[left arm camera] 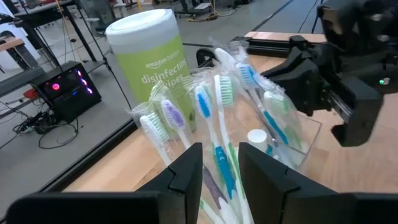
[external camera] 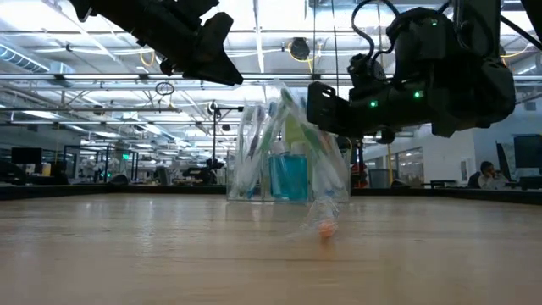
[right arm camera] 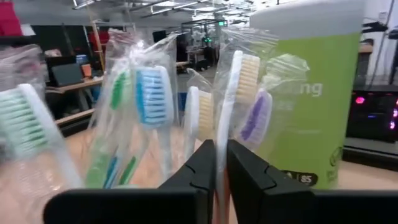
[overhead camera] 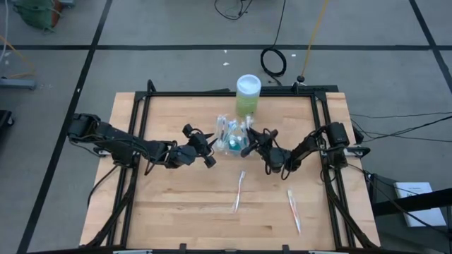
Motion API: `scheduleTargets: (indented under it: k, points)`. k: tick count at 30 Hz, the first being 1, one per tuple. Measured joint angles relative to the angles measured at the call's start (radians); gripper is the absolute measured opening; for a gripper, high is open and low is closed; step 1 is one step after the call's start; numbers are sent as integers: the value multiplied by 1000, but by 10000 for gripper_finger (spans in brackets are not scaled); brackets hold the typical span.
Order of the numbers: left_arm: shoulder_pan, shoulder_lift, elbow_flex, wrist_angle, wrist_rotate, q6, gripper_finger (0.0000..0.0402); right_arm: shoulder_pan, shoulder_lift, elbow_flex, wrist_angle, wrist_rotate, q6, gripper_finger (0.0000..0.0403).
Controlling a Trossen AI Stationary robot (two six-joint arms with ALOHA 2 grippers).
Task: Pick & Place toothbrushing station
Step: Put the orange toothbrush into the transparent organizer
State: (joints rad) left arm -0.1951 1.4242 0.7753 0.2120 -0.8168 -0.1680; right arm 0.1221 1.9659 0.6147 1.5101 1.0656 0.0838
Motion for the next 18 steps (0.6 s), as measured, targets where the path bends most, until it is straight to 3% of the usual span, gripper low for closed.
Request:
scheduleTargets:
  k: [9,18]
  points:
    - [0,0,0,0,1,-10,111,70,0,0,-85,40,-19,31]
    - [0,0,0,-1,1,-18,111,71,0,0,-94,38,35,67]
